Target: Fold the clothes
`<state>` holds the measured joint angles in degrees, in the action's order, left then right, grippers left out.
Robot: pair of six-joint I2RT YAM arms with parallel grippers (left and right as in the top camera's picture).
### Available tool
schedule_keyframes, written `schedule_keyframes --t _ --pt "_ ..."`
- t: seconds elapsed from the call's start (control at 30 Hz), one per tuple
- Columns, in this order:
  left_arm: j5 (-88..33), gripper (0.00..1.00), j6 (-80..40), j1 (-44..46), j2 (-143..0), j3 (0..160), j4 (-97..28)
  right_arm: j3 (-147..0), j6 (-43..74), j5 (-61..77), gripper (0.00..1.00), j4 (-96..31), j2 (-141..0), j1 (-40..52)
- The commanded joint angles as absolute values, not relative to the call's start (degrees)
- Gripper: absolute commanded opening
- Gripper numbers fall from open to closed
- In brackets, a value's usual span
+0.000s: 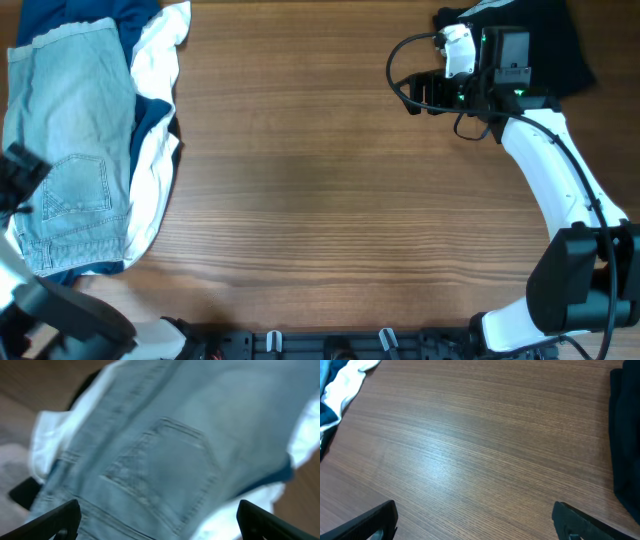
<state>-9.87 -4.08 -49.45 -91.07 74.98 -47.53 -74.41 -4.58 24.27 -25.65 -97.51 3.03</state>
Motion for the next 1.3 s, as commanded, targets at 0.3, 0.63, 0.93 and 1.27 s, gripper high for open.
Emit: schedule_keyframes --t 0.3,0.63,0.93,1.27 --pt "-9.50 0.96 8.73 -53.21 -110.45 75.33 -32.69 -75.42 -4.45 25.52 1.00 -27.62 -99.90 3.42" --pt "-9.54 0.24 10.04 -48.90 -113.23 75.33 -32.29 -75.42 -4.32 25.54 0.92 -25.80 -99.92 3.42" --pt "-37.12 0.04 0.82 -38.92 -105.89 75.44 -33.43 -75.44 9.87 26.15 0.55 -18.72 -99.20 2.09" --pt "-40.62 0.04 -15.97 4.40 -102.98 75.33 -27.31 -75.44 20.10 31.00 0.54 -17.61 -96.82 -4.47"
